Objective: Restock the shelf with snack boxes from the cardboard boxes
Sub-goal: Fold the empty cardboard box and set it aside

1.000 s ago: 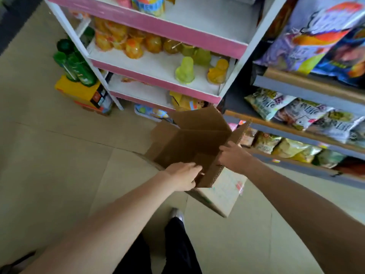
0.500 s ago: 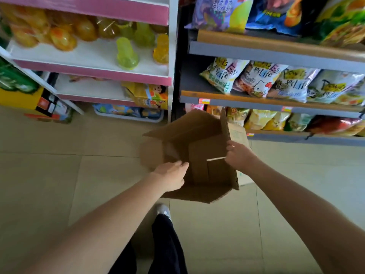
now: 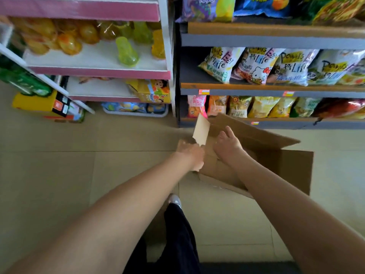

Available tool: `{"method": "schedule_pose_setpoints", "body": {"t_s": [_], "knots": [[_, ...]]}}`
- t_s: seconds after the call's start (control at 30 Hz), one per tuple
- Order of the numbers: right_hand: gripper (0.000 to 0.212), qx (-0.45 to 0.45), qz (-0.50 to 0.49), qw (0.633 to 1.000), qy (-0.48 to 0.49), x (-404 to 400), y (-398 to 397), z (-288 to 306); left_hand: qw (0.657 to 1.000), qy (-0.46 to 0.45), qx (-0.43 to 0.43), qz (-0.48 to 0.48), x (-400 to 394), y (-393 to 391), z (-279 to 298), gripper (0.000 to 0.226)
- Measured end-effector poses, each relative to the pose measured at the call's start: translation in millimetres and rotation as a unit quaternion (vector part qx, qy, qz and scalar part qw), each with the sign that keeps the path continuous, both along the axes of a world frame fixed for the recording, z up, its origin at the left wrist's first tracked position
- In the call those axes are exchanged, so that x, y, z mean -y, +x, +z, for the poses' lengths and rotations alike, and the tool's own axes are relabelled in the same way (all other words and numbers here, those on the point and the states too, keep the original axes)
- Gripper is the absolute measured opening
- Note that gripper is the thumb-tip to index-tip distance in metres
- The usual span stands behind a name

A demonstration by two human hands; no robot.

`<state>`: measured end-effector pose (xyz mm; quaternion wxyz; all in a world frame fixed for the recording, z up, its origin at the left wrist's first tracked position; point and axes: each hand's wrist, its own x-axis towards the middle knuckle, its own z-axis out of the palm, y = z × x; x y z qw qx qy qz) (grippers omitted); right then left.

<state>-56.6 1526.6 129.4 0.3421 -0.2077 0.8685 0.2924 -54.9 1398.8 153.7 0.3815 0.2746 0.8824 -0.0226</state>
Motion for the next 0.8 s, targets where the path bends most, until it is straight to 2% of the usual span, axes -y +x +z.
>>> {"method": "schedule_pose_setpoints", "body": {"t_s": [0.1, 0.2, 0.23, 0.33, 0.5, 0.57, 0.67, 0.73, 0.8], "knots": [[0.038, 0.022, 0.023, 0.998, -0.060, 52, -16, 18, 0.995, 0.020, 0.008, 0.093, 42, -12, 20, 0.034], [0.034, 0.084, 0.036, 0.990, -0.111, 109, -25, 34, 0.985, 0.021, 0.013, 0.169, 106, -5, 41, 0.035], [0.033, 0.095, 0.035, 0.987, -0.121, 128, -29, 39, 0.983, 0.017, 0.009, 0.185, 132, -3, 46, 0.034], [0.034, 0.089, 0.113, 0.984, -0.107, 204, -50, 55, 0.967, 0.018, -0.009, 0.256, 226, 3, 65, 0.032], [0.029, 0.112, 0.265, 0.956, -0.051, 397, -74, 83, 0.897, 0.016, -0.050, 0.439, 397, 34, 76, 0.032], [0.018, 0.110, 0.321, 0.939, -0.066, 496, -64, 90, 0.851, 0.015, -0.049, 0.523, 470, 59, 70, 0.035], [0.013, 0.118, 0.387, 0.907, -0.119, 643, -28, 83, 0.760, 0.049, -0.058, 0.646, 577, 102, 55, 0.046], [0.032, 0.155, 0.392, 0.892, -0.163, 733, -1, 70, 0.720, 0.039, -0.070, 0.689, 647, 131, 46, 0.050], [0.041, 0.202, 0.400, 0.875, -0.182, 817, 24, 58, 0.708, 0.003, -0.069, 0.702, 719, 163, 33, 0.050]]}}
